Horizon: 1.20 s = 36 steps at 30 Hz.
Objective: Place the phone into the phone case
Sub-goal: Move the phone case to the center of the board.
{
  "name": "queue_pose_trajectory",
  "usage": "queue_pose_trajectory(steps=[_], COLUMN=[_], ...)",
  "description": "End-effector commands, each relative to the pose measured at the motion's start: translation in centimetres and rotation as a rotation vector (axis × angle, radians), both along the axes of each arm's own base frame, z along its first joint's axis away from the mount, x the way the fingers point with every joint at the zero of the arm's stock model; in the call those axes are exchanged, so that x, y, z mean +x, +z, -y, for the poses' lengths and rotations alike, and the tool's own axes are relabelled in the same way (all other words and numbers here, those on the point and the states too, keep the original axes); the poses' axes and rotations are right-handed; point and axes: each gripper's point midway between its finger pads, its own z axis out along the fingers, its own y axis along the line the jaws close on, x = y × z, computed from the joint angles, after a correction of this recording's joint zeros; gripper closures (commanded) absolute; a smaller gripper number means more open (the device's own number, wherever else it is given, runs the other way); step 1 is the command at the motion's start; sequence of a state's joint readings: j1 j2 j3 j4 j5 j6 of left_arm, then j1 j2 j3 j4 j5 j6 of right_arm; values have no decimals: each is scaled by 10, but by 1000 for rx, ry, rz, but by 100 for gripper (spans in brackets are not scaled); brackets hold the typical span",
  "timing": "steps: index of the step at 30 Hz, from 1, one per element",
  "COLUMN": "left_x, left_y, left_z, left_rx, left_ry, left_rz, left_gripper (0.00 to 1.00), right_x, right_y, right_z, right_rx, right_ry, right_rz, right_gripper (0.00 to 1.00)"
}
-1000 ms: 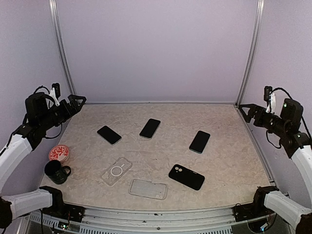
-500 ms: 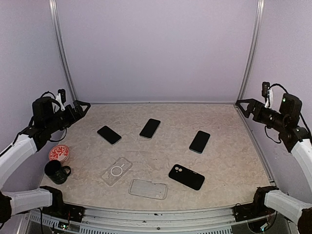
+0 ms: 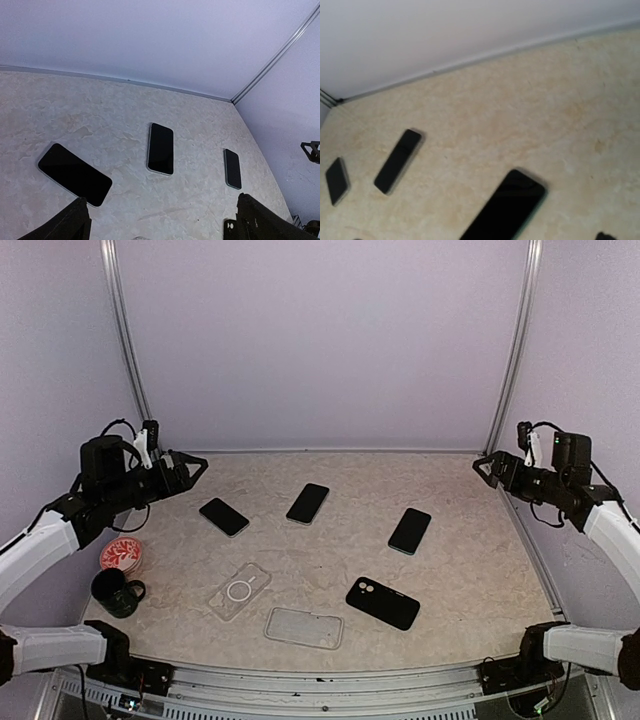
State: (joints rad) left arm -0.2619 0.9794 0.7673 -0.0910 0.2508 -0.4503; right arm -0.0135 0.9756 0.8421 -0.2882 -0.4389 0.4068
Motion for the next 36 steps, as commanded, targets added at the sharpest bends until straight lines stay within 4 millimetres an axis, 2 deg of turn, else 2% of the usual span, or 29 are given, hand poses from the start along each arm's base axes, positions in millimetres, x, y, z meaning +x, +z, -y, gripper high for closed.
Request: queue_pose_trajectory(steps=[1,3,12,17,25,30,36], left_x=[-9,-8,-5,-9,-16,-12,-3], left_y=[-7,-12,-29,-39,-50,-69,-92], left_z=[17,21,33,40,45,42,39], left_rx=[45,42,68,119,126,101,105], left_ry=[-48,-57,-71,-65,-28,28,81], left_rz=[-1,-20,-88,-128,-163,-230,-279], left_gripper=[1,1,1,1,1,1,1], right_x=[2,3,-5,-12,-9,-12,-12], right_y=[-31,-37,-44,-54,-76,-83,-89], right_z=[-9,-10,-25,-41,-69,-84,-84], right_rx=[-43,-72,-122,-116,-195,-231,-265], right_ry=[18,19,67,123,178,220,207], right_rz=[-94,-127,-151,-156,-189,-194,-207], right_gripper=[1,1,1,1,1,1,1])
